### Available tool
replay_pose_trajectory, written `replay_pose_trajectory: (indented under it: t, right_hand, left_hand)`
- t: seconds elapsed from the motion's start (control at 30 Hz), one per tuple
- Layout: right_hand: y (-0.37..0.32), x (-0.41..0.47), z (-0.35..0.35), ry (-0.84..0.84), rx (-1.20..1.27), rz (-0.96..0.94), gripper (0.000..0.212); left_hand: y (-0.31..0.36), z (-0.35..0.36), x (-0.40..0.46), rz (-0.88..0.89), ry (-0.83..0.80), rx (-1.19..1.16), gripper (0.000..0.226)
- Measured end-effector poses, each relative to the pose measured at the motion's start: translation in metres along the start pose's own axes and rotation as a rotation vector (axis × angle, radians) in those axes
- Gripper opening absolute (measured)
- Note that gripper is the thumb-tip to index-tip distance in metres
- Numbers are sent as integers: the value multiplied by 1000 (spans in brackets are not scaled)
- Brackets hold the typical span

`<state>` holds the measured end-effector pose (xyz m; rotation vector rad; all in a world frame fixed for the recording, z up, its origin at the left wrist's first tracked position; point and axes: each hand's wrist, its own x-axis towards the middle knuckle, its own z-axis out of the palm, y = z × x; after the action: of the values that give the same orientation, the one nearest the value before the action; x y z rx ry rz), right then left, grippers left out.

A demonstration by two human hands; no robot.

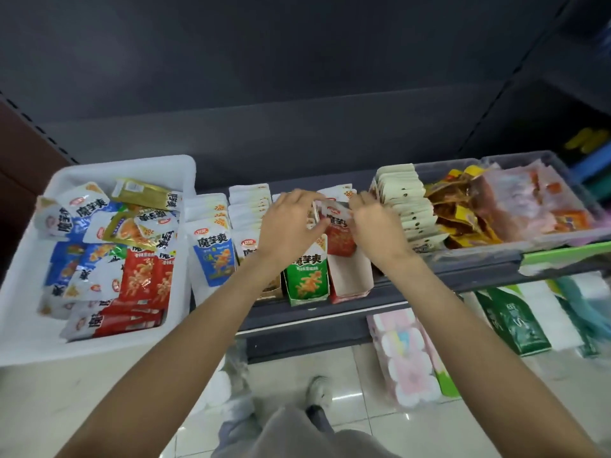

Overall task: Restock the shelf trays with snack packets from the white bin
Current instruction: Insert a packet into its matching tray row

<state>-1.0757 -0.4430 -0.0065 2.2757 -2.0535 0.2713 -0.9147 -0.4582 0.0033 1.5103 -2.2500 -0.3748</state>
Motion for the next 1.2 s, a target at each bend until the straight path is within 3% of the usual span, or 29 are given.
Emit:
replay_pose_trajectory:
  t: [0.07, 0.17, 0.27, 0.4, 0.5, 0.6, 0.7, 0.77, 0.87, 0.97, 1.03, 1.2]
  right_hand:
    - [0, 5, 4, 55, -228, -98, 22]
    - [5, 16, 9, 172, -327, -160, 10]
    - [5, 21, 9, 220, -335, -116, 16]
    - [-1, 8, -2, 269, -106, -36, 27]
    - [-20, -13, -25, 296, 232, 27, 23]
    - [-57, -32, -46, 309, 473, 17, 21]
    - [-109, -38, -55, 302, 312, -88, 24]
    - [-148, -36, -51, 221, 240, -177, 24]
    - [-206, -25, -36, 81, 214, -348, 19]
    - [-266, -9, -13, -162, 314, -445, 25]
    - [-300, 4, 9, -291, 318, -418, 30]
    - [-352, 19, 67, -373, 42, -183, 33]
  left_hand:
    - [1, -2, 12, -18, -7, 28, 41]
    - [1, 0, 20, 0, -35, 59, 35]
    - [-2, 5, 20, 54, -61, 89, 31]
    - [-9, 1, 14, 128, -41, 107, 34]
    - [-20, -14, -2, 180, 79, 66, 31]
    - [-43, -38, -35, 248, 333, 1, 22]
    - [-91, -65, -80, 308, 566, -70, 16]
    - [-132, -85, -109, 263, 584, -24, 17]
    - [-196, -109, -139, 97, 447, 122, 26]
    - [-259, -123, -158, -127, 179, 170, 31]
    - [-294, -124, -163, -254, 7, 213, 29]
    - [-324, -112, -146, -244, -207, 187, 49]
